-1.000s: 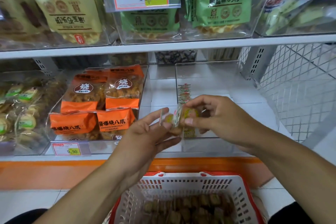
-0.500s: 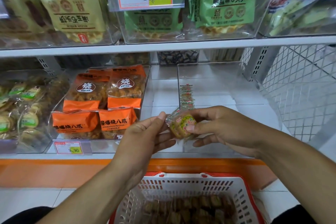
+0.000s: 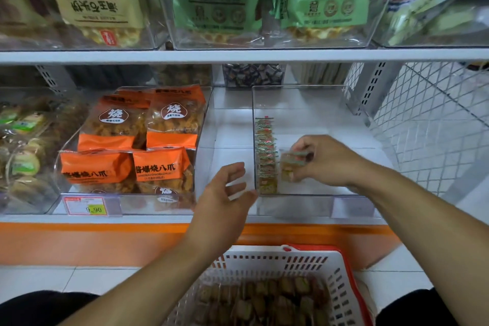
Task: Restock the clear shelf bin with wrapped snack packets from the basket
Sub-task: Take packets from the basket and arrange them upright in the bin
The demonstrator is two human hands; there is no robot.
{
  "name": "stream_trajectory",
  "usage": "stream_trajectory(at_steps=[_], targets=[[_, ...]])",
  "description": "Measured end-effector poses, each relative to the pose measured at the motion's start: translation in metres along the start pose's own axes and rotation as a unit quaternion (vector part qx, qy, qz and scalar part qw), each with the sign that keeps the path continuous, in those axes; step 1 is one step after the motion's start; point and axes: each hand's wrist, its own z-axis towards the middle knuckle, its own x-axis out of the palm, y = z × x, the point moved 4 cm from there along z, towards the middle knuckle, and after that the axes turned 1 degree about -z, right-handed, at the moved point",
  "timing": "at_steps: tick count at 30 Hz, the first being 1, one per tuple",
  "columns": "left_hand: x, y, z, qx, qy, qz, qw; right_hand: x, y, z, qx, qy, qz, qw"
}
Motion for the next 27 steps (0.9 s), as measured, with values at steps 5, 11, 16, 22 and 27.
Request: stream_trajectory(at_steps=[5,11,16,22,27], targets=[[0.019,0.009,0.001,0.009,0.053,0.01,0.999,0.044,-0.003,0.019,-0.012,0.086,-0.109,0.99],[0.02,0.015,0.0,0.018,0.051,0.019,0.998,0.058,0.0,0.032,0.006,0.086,-0.132,0.988],[0.019,0.012,-0.004,0.03,0.059,0.037,0.997,0.064,0.001,0.036,0.057,0.132,-0.149,0.978],[0.019,0.007,-0.005,0.039,0.07,0.06,0.995,0.065,0.003,0.035,0.069,0.102,-0.164,0.979],[0.013,-0.002,-0.007,0.038,0.089,0.094,0.991,0.053,0.011,0.027,0.063,0.112,-0.16,0.979]])
